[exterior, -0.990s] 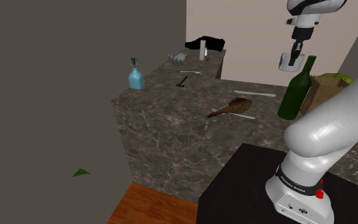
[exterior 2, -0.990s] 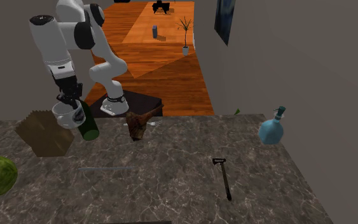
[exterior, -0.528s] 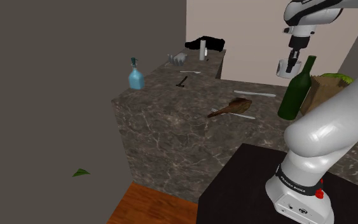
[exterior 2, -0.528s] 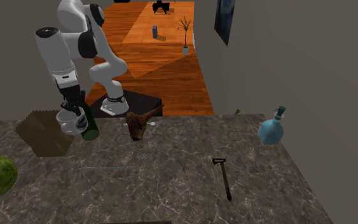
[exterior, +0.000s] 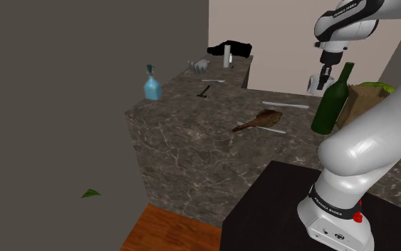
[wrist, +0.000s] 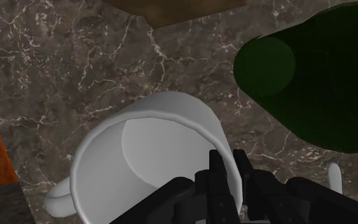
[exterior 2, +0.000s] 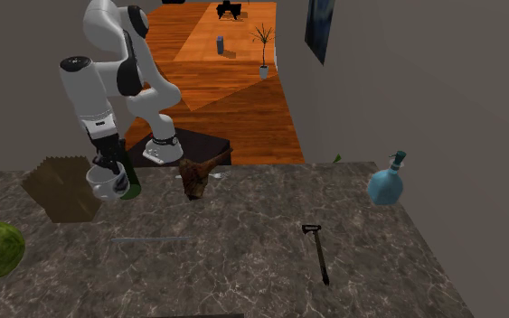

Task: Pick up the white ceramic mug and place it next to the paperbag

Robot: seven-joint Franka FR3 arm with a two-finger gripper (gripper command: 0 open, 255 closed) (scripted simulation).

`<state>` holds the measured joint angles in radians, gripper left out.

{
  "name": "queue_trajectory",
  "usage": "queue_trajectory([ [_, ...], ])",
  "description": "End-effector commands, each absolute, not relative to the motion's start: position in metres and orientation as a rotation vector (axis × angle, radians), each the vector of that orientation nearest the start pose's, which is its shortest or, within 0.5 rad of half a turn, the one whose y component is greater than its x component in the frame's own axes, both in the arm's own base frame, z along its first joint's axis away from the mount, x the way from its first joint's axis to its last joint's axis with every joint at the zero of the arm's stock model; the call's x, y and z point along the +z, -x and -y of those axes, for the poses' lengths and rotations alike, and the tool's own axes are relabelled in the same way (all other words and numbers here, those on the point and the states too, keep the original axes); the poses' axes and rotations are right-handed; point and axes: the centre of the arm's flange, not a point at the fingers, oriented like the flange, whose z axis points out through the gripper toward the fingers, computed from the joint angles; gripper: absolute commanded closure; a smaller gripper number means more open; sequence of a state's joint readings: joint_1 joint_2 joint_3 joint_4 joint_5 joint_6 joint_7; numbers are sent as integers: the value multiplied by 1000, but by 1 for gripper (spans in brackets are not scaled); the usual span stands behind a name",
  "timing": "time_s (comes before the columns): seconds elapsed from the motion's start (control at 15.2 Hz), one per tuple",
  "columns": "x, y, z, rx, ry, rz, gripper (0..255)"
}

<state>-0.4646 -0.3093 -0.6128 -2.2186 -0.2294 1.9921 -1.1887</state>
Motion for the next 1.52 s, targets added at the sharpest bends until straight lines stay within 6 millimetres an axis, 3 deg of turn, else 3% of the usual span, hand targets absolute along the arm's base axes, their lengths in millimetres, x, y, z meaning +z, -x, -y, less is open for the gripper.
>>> queue_trajectory([
  [0.0, 470, -201, 436, 24, 3171, 353, 255],
  [1.45, 354, -201, 436, 24, 3171, 353, 255],
])
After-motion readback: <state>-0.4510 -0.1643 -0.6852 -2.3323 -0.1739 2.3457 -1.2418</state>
